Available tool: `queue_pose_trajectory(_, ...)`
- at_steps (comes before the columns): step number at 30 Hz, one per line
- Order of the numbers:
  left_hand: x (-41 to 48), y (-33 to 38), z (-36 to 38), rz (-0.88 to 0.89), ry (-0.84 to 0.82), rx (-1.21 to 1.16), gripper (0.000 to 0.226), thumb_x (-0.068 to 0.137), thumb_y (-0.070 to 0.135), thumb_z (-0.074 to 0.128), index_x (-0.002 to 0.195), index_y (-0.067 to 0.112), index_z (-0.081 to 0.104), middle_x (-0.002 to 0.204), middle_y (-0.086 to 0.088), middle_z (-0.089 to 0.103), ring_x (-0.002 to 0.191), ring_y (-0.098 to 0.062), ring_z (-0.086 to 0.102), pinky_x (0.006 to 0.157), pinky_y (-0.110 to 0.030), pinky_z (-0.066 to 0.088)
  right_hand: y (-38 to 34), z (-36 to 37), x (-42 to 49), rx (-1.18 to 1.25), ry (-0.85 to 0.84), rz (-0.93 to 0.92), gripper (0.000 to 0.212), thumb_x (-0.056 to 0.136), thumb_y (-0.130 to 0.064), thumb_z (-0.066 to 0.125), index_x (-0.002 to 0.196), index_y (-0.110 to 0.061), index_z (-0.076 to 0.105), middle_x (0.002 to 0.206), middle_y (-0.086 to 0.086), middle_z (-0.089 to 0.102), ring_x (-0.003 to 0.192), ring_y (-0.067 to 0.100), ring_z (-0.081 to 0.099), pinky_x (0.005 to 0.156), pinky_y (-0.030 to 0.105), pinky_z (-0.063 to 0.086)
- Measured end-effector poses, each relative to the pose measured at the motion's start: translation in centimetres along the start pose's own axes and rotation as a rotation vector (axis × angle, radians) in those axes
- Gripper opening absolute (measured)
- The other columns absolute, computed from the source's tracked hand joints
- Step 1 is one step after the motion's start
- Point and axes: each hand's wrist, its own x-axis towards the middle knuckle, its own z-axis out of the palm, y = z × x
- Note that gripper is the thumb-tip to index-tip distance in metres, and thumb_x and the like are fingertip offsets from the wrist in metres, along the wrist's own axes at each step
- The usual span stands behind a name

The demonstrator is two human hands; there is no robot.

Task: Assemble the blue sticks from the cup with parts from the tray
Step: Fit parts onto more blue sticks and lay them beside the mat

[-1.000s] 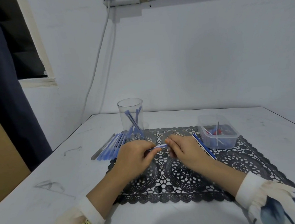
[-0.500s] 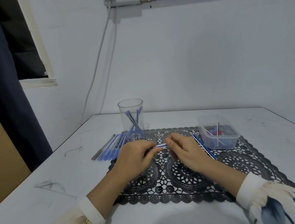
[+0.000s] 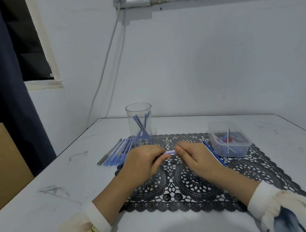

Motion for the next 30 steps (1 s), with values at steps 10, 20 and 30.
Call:
queue_pose_trajectory(10,0.3,0.3,-0.3,0.249,0.121,0.358,0.031,0.095,0.031,0.051,0.078,0.011,0.067,0.059,0.001,0.055,0.051,-0.015,0.047,0.040,-0.027,0.041,-2.4,-1.1,1.5,0.908,-0.248,0.939,0.045,0.096,-0.030,0.044,0.054,-0.018,0.035,0.039,-0.007,0.021,0.034,0.009,0.021,0.039,0.018,0.021)
queue_pose_trajectory(20,0.2,-0.4,0.1,0.014,-0.087,0.138,0.031,0.088,0.022,0.041,0.107,0.014,0.065,0.085,0.005,0.065,0.077,-0.011,0.057,0.069,-0.026,0.049,-1.9,0.7,0.6,0.706,0.043,0.720,0.040,0.098,-0.033,0.042,0.066,-0.010,0.051,0.048,0.002,0.041,0.041,0.016,0.040,0.045,0.025,0.036)
queue_pose_trajectory(30,0.6,-2.8,-2.9,-0.350,0.622,-0.092,0.021,0.081,0.005,0.069,0.101,0.000,0.069,0.082,-0.003,0.068,0.064,-0.008,0.061,0.064,-0.016,0.052,3.1,1.2,0.2,-0.401,-0.193,0.216,0.030,0.094,-0.030,0.049,0.119,-0.019,0.060,0.114,-0.003,0.058,0.109,0.014,0.047,0.096,0.031,0.039)
